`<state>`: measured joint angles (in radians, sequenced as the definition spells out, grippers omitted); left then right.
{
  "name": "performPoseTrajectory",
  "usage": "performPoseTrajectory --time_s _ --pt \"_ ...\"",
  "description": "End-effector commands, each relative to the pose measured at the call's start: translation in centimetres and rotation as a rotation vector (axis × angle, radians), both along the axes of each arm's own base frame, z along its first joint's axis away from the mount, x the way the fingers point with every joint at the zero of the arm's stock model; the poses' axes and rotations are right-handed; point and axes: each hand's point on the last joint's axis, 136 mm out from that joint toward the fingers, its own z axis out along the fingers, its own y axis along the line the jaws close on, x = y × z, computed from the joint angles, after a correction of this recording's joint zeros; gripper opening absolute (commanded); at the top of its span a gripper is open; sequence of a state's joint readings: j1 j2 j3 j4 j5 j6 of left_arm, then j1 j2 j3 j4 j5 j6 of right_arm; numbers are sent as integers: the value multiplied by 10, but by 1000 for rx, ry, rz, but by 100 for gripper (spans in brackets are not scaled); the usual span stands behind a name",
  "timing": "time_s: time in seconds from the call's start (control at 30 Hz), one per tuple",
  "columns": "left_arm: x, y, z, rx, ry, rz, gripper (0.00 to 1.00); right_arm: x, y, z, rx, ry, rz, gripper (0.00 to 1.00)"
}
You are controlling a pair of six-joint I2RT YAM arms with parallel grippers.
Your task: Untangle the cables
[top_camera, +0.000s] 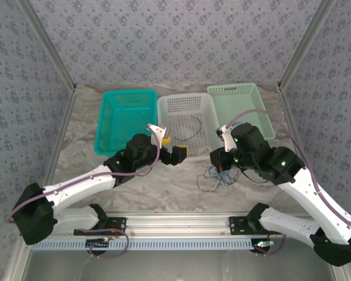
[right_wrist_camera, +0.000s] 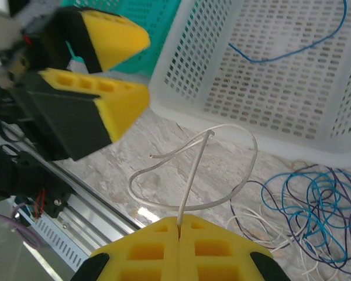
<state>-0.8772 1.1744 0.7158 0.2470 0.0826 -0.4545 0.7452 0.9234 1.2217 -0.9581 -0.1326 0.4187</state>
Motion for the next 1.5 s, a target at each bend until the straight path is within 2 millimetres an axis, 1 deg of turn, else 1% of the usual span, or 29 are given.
performPoseTrajectory --time_s 0.0,0.1,0.2,0.37,0.43,0.5,0.63,0.7,0.77,0.83,0.97,1.1,1.13,1.17,1.2,1.3,1.37,1.4,1.47 --pt "-5 -18 31 -89 -57 -74 99 -2 0 24 52 -45 27 0" --pt "-8 -27 35 -98 -70 -102 99 4 1 34 77 -84 22 0" --pt "-9 -30 43 -125 -91 -109 100 8 0 36 75 -97 13 0" --pt "-11 -20 64 -216 -161 -79 100 15 -8 29 49 -109 -23 0" --pt "-16 -18 73 -244 -200 -95 100 17 -6 27 66 -93 -19 0" --pt "-26 -21 83 -243 -248 -157 99 20 -4 24 82 -73 -16 0" --pt "-45 -36 85 -164 -301 -296 98 23 2 23 116 -44 7 0" --pt "-51 -42 86 -138 -322 -347 95 23 2 23 135 -28 12 0" --pt "-47 -45 84 -110 -332 -345 91 22 4 25 161 -22 24 0" --pt "-39 -45 78 -79 -333 -313 88 21 5 28 183 -22 33 0" --pt "-39 -50 81 -95 -356 -328 83 19 3 27 205 -6 32 0" --pt "-37 -58 78 -74 -349 -351 81 17 7 36 254 -10 53 0" --pt "-36 -59 79 -75 -349 -354 79 16 7 25 245 17 52 0" --pt "-35 -61 79 -75 -349 -355 75 16 8 23 245 21 54 0" --pt "-34 -62 78 -69 -350 -352 68 16 7 22 245 23 53 0" --pt "-26 -61 73 -47 -345 -316 42 15 5 21 246 30 48 0" --pt "-25 -61 73 -46 -346 -310 29 14 3 20 249 37 43 0" --pt "-24 -61 71 -42 -343 -307 23 15 3 18 250 44 40 0" --pt "-20 -58 69 -27 -338 -282 14 14 0 15 247 56 30 0"
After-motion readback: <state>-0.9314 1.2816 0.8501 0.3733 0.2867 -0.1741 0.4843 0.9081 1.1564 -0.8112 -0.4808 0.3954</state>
